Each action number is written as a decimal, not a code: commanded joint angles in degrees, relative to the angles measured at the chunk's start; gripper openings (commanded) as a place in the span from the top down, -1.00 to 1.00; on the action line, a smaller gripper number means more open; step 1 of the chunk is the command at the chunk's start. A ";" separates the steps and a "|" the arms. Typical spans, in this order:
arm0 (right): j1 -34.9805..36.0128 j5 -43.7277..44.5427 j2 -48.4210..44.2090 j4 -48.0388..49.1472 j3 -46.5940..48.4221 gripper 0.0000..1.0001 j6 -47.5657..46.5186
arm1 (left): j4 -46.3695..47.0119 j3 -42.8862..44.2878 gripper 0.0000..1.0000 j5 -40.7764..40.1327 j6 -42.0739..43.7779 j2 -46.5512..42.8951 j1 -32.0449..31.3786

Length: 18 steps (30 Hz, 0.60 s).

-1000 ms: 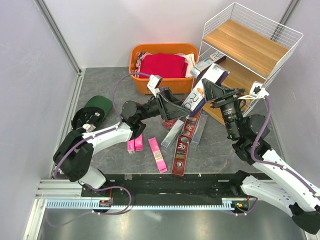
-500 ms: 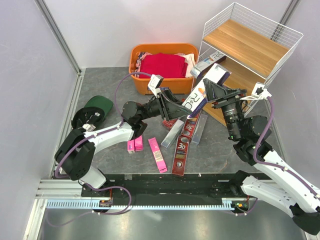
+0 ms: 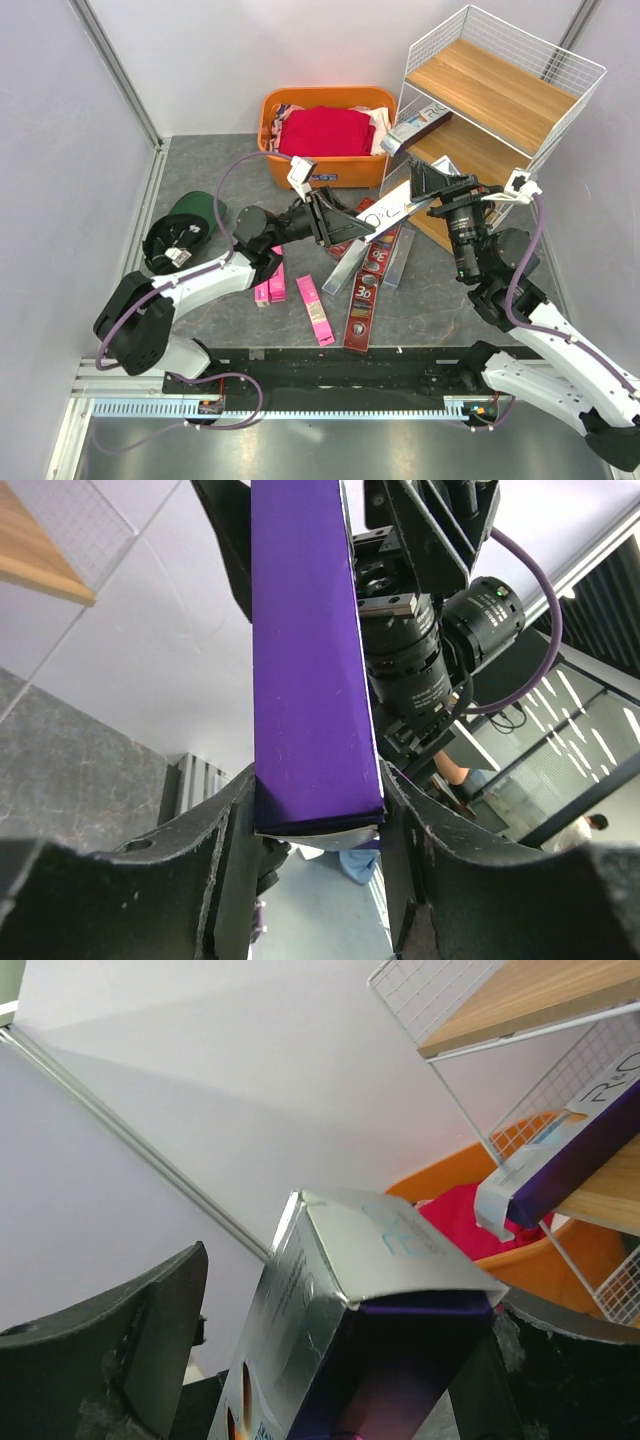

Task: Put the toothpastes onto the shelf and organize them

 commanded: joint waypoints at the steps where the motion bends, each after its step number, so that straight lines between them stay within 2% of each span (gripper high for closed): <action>1: -0.01 3.70 -1.68 -0.64 2.25 -0.91 -2.94 | -0.72 -2.40 0.43 -2.06 3.59 -3.87 1.56; 10: 0.08 7.31 -4.49 -1.17 2.78 -0.96 -7.25 | -1.69 -5.66 0.66 -2.51 3.24 -4.32 4.03; 18: -0.01 8.89 -6.96 -1.25 3.13 -0.96 -9.89 | -2.22 -3.65 0.76 -2.86 2.36 1.03 4.12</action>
